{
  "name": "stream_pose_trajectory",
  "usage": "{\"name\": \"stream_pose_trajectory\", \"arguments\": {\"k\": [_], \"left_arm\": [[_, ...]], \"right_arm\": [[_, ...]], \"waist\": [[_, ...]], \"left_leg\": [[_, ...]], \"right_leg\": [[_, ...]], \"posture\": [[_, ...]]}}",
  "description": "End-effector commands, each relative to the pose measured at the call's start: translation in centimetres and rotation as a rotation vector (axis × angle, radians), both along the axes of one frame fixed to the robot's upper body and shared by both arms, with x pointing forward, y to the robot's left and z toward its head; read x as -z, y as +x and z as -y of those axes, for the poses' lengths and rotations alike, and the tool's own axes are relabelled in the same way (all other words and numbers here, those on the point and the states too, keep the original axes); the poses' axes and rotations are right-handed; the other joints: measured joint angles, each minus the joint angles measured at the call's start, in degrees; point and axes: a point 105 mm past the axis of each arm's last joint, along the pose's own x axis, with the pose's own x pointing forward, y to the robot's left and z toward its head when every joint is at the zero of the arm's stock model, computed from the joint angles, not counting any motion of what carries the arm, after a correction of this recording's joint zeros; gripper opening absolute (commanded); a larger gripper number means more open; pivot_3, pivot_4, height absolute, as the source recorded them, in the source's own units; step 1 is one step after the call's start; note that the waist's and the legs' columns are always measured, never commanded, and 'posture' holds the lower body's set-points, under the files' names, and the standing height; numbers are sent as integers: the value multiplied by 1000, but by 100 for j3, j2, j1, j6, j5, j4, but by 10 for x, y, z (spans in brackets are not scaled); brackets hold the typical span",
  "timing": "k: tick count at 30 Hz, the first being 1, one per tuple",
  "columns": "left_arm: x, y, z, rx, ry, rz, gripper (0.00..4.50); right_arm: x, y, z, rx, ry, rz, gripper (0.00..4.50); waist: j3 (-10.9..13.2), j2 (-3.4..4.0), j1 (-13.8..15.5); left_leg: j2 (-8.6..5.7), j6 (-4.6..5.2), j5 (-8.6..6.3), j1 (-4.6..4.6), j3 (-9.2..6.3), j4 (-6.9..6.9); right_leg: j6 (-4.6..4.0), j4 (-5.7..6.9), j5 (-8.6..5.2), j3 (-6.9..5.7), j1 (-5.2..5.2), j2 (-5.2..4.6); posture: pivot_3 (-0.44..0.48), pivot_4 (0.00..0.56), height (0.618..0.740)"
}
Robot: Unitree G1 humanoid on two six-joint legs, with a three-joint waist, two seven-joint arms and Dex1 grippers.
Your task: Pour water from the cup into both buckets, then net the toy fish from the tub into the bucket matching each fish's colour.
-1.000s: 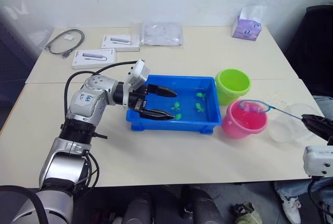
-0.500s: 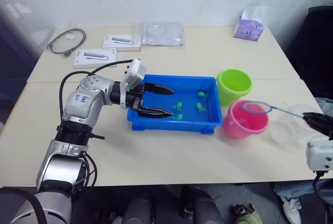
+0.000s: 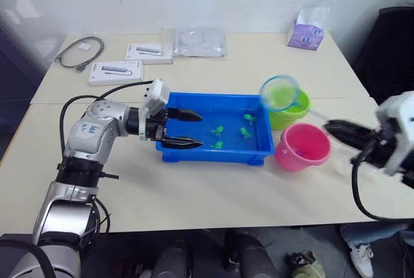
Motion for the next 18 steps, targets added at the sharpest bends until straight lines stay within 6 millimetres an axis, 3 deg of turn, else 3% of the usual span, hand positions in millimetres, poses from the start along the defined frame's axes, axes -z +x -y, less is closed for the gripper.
{"name": "stream_pose_trajectory", "arguments": {"k": [1,3,7,12,18], "left_arm": [[-12,-8,-4,-12,-16,50,4427],[-12,-12,-7,-36,-16,54,4427],[-12,-19,-13,-78,-12,58,4427],[-10,-27,-24,-142,-2,60,4427],[-10,-34,-28,-179,-2,69,4427]], "right_arm": [[12,2,-24,-35,247,-264,0],[23,7,-33,-27,341,-430,0],[40,20,-33,14,338,-548,0],[44,47,-32,41,396,-641,0],[51,56,-31,23,442,-747,0]], "waist": [[0,0,17],[0,0,-10],[0,-1,-16],[0,-1,-22],[0,-1,7]], "left_leg": [[-9,1,1,-3,-4,-3],[-18,9,3,-6,-2,-4],[-25,18,4,-8,15,-2],[-19,18,4,-8,17,-3],[-15,18,4,-16,12,-7]], "right_leg": [[-1,0,-1,-14,0,-16],[-1,-2,-1,-23,0,-31],[9,-8,5,-17,0,-28],[11,-9,6,-14,-1,-26],[11,-15,6,-22,-3,-28]], "posture": [[0,150,740],[0,150,740],[0,150,740],[0,150,740],[0,150,740]]}}
